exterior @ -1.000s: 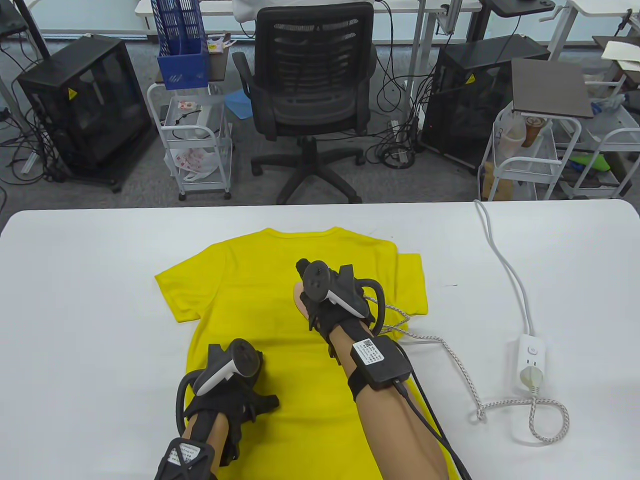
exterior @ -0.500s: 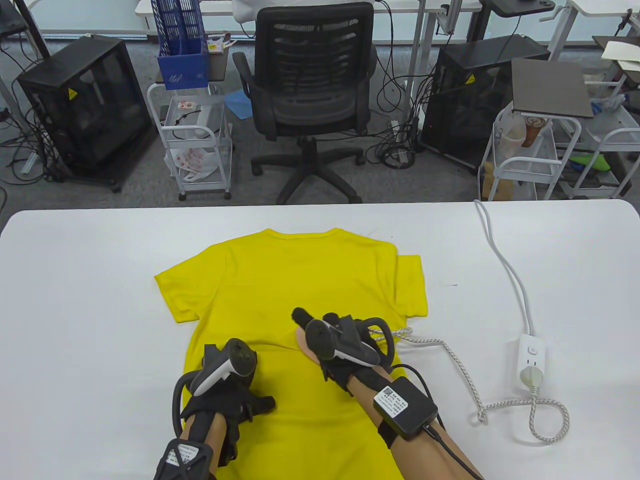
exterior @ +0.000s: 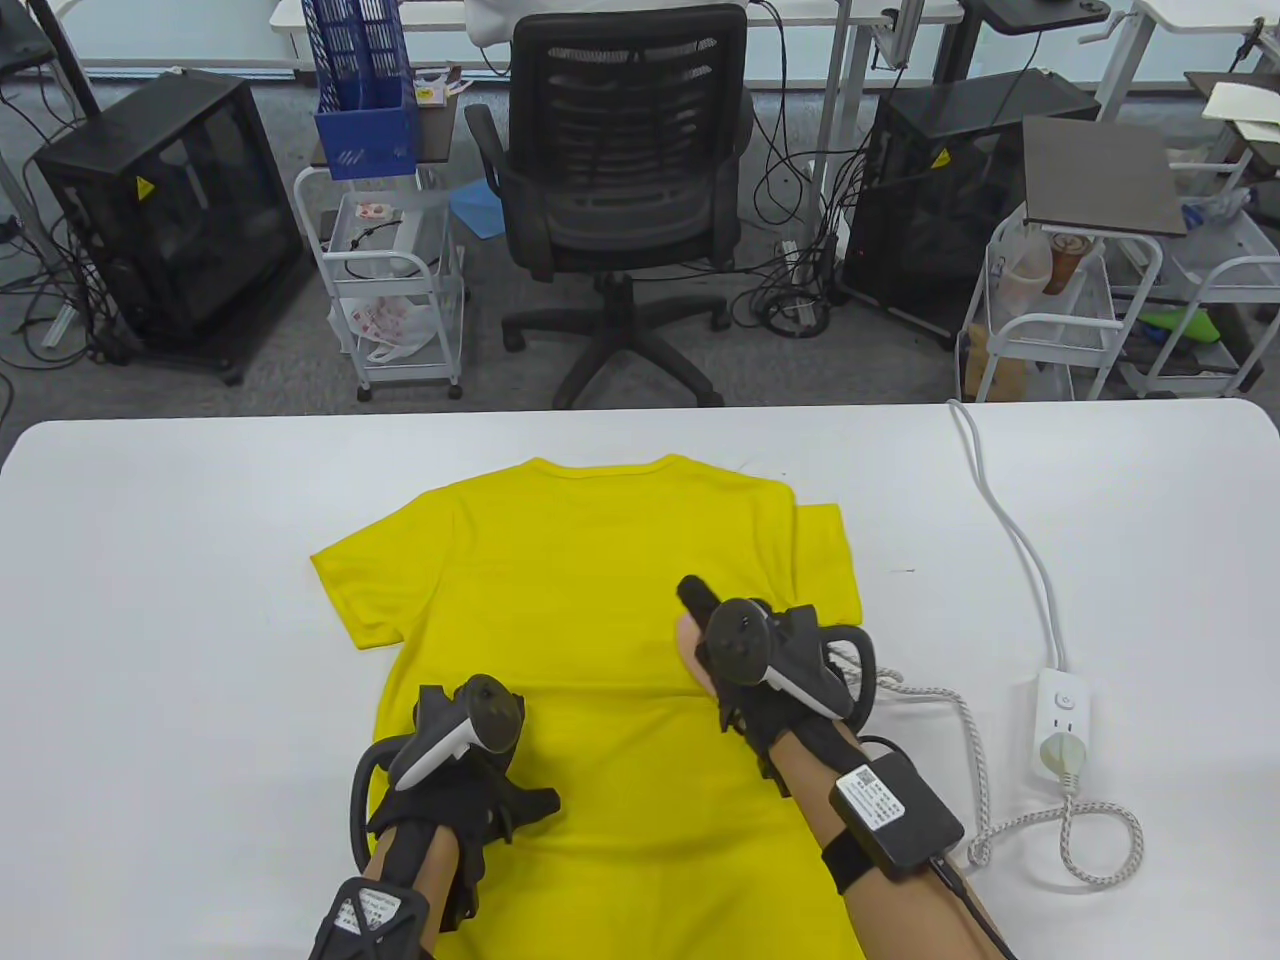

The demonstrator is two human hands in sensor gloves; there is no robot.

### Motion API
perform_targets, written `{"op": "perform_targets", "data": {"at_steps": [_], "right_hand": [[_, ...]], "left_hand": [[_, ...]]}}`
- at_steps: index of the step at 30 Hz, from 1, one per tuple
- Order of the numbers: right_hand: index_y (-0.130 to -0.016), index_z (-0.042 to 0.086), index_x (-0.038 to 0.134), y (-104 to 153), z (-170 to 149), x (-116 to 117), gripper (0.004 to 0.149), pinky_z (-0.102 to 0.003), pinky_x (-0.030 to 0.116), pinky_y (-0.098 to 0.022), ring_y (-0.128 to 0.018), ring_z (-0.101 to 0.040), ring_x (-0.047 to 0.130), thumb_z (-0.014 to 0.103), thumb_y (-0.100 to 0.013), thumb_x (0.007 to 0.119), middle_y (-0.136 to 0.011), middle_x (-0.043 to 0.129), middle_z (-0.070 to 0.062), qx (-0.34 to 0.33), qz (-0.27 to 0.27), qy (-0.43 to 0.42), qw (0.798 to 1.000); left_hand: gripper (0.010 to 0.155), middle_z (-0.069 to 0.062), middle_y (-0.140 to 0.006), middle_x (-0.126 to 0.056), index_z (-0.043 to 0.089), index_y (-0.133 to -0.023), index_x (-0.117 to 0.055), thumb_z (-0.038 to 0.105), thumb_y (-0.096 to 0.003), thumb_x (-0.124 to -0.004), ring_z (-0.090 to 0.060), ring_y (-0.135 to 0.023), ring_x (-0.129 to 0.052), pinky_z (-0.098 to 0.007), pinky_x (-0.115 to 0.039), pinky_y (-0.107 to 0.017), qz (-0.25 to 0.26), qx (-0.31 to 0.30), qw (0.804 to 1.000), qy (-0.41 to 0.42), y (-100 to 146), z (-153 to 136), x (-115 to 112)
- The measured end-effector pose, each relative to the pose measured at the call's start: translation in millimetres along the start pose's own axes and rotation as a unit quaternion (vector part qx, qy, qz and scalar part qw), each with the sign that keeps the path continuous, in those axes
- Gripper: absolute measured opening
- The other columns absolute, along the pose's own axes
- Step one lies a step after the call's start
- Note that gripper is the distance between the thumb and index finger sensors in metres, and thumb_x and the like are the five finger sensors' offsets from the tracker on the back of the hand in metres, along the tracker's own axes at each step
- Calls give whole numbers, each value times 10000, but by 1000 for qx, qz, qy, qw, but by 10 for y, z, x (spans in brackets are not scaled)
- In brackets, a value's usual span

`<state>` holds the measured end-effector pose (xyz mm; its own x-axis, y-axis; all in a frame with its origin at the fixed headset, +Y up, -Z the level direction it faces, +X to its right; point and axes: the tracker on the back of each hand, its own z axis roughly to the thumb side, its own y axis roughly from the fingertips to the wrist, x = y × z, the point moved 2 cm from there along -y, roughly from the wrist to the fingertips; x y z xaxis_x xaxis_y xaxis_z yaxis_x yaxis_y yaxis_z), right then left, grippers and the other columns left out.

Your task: Iron t-shirt with electric iron on table

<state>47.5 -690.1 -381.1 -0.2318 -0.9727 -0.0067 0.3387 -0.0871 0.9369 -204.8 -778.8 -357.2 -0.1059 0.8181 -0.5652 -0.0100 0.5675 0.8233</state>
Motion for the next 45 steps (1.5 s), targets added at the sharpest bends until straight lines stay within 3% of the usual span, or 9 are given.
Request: {"op": "perform_targets", "data": {"at_steps": [3, 6, 15, 19, 31, 33, 37, 42, 45], "right_hand": [[-969, 557, 473, 136, 396, 183, 626, -453, 823, -320, -349, -225, 953, 475, -440, 797, -737, 845, -99, -76, 39, 10, 996], [-963, 569, 439, 196, 569, 429, 633, -451, 827, -326, -355, -219, 955, 479, -437, 781, -737, 840, -86, -98, 44, 113, 988], [-974, 560, 457, 123, -622, 194, 631, -456, 821, -321, -348, -226, 953, 477, -443, 786, -730, 852, -93, 135, -6, 118, 984], [-971, 552, 469, 198, -752, 142, 631, -459, 819, -327, -354, -232, 952, 473, -435, 793, -733, 847, -95, 176, -3, 96, 980], [-968, 554, 494, 570, 464, 405, 616, -460, 817, -329, -351, -231, 950, 486, -436, 798, -733, 852, -93, -69, 51, 18, 996], [-967, 558, 485, 620, 538, 405, 616, -453, 826, -326, -348, -223, 957, 494, -435, 790, -730, 858, -85, -92, 39, 62, 993], [-969, 559, 471, 580, 243, 345, 626, -455, 828, -328, -353, -227, 963, 492, -436, 791, -730, 861, -85, -26, 10, 106, 994], [-990, 518, 481, 573, -363, 228, 637, -451, 823, -320, -340, -221, 953, 489, -442, 805, -724, 863, -87, 85, -2, 53, 995], [-994, 480, 514, 584, -292, 235, 637, -449, 827, -304, -319, -221, 958, 524, -430, 808, -705, 881, -90, 59, 7, 6, 998]], "left_hand": [[1003, 15, -1174, -31, 462, -1083, -150, 771, -350, -761, -440, -1104, -35, -757, -337, -733, -9, 8, 1000, -16, -10, 15, -29], [1025, 16, -1174, -29, 460, -1083, -145, 766, -344, -786, -443, -1106, -39, -759, -342, -737, -34, 13, 999, -13, -38, -14, -90], [1031, 21, -1174, -32, 464, -1077, -132, 771, -339, -784, -412, -1128, -70, -744, -349, -750, -29, -15, 999, -9, -36, 61, -98], [1004, 30, -1177, -58, 463, -1081, -170, 767, -339, -775, -418, -1124, -83, -747, -354, -744, 0, -34, 999, -17, -7, 158, -71], [889, 57, -1179, -89, 482, -1076, -207, 713, -396, -730, -393, -1139, -105, -731, -335, -757, -5, -23, 1000, -16, -46, 124, -121], [799, 71, -1178, -104, 492, -1073, -224, 665, -442, -683, -379, -1143, -115, -722, -336, -761, 4, -17, 1000, -9, -39, 97, -114], [748, 84, -1176, -129, 498, -1068, -255, 624, -460, -672, -358, -1145, -129, -712, -333, -763, 11, -16, 1000, 1, -39, 68, -117], [709, 89, -1174, -129, 504, -1063, -256, 579, -482, -655, -351, -1148, -127, -712, -329, -767, 12, -15, 1000, 1, -41, 64, -115], [635, 100, -1175, -186, 498, -1059, -297, 481, -511, -617, -336, -1158, -182, -700, -350, -776, 37, -11, 999, 0, -43, 59, -94]]}}
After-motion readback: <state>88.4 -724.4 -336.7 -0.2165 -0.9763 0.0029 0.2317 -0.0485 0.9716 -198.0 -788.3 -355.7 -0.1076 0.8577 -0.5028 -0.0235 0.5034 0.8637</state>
